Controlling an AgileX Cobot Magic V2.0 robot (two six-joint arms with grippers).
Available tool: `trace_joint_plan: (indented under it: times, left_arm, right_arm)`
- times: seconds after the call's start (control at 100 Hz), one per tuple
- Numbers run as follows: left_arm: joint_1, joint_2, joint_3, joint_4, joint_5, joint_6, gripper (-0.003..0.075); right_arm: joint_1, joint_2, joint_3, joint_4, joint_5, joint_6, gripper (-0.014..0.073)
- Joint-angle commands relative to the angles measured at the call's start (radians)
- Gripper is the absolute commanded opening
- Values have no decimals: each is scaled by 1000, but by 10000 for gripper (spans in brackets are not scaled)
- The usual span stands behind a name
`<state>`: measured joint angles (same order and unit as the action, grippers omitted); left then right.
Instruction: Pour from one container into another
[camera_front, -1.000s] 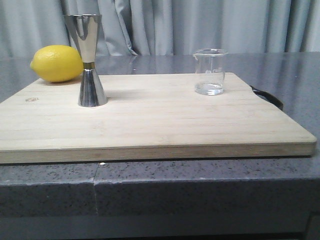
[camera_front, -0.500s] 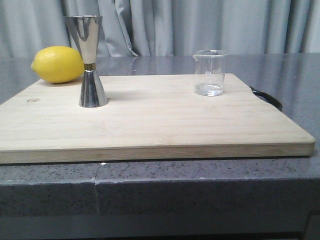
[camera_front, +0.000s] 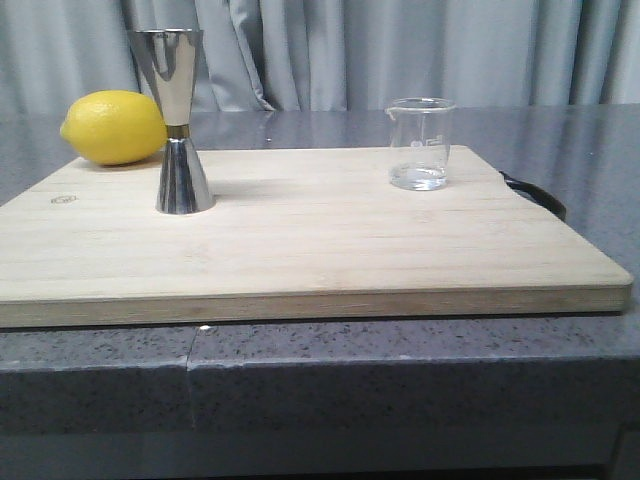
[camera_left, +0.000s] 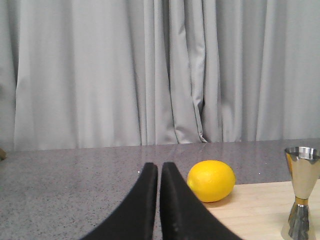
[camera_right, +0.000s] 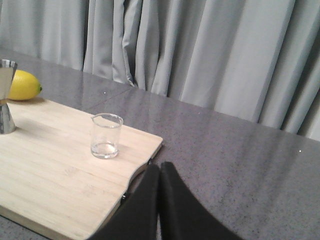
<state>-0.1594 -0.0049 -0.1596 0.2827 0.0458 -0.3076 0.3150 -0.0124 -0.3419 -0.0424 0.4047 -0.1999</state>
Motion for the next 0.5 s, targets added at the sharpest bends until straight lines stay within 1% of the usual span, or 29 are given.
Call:
trace_joint_plan:
  times: [0.0, 0.09, 0.23, 0.38, 0.49]
  left_arm:
    - [1, -19, 2, 15, -95, -3, -19]
    - [1, -19, 19, 15, -151, -3, -19]
    - [1, -19, 34, 12, -118, -3, -19]
    - [1, -19, 41, 12, -125, -3, -19]
    - [1, -19, 41, -4, -127, -3, -19]
  right_arm:
    - [-4, -13, -2, -5, -80, 2, -64]
    - [-4, -13, 5, -3, -84, 2, -64]
    - [-4, -13, 5, 26, -82, 2, -64]
    - [-4, -13, 5, 77, -80, 2, -67]
    - [-4, -13, 5, 76, -80, 2, -67]
